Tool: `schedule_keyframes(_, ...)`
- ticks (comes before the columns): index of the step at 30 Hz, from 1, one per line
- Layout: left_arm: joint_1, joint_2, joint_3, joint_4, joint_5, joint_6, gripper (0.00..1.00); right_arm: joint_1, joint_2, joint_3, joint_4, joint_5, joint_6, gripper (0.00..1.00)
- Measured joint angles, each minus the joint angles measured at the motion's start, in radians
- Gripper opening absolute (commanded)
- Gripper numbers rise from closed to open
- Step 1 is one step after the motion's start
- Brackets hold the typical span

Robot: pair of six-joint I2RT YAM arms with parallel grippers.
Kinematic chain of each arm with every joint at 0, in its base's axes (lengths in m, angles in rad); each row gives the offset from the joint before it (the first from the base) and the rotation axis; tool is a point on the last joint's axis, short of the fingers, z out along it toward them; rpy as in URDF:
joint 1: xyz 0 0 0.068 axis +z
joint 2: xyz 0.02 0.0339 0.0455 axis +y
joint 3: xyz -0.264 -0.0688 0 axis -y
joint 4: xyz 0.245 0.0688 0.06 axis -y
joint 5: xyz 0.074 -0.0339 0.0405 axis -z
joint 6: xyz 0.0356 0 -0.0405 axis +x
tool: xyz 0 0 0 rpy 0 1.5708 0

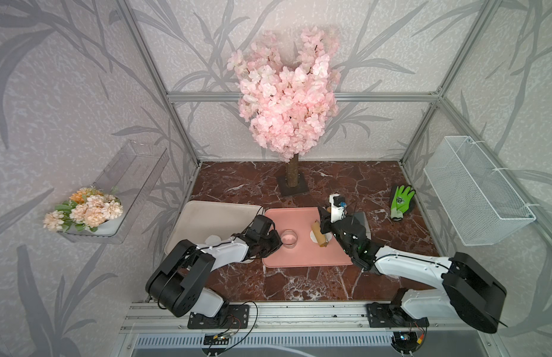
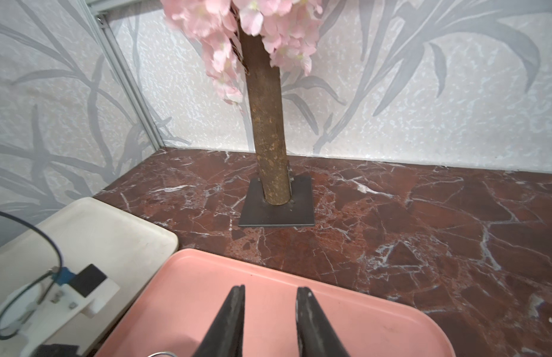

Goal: Roll out the dumpling wrappers from the dough
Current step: Flatten out the dough on the work surface.

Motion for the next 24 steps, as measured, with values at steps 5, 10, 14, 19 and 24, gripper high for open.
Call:
schedule_keyframes(5,0.000,0.000,0.000,0.000,0.000,0.000,0.00,-0.012,0.086,-0.038,0.110,0.082,0.005,0.00)
schedule_keyframes(10,0.000,0.000,0.000,0.000,0.000,0.000,0.00,-0.010,0.076,-0.096,0.194,0.146,0.030,0.00)
schedule_keyframes(14,0.000,0.001,0.000,0.000,0.000,0.001,0.00,-0.010,0.040,-0.135,0.209,0.208,0.035,0.00)
schedule_keyframes(19,0.000,0.004,0.005,-0.004,0.000,0.002,0.00,-0.013,0.028,-0.151,0.212,0.268,0.025,0.00)
schedule_keyframes(24,0.000,0.006,0.008,-0.009,0.000,0.003,0.00,-0.018,0.028,-0.157,0.194,0.321,-0.008,0.00)
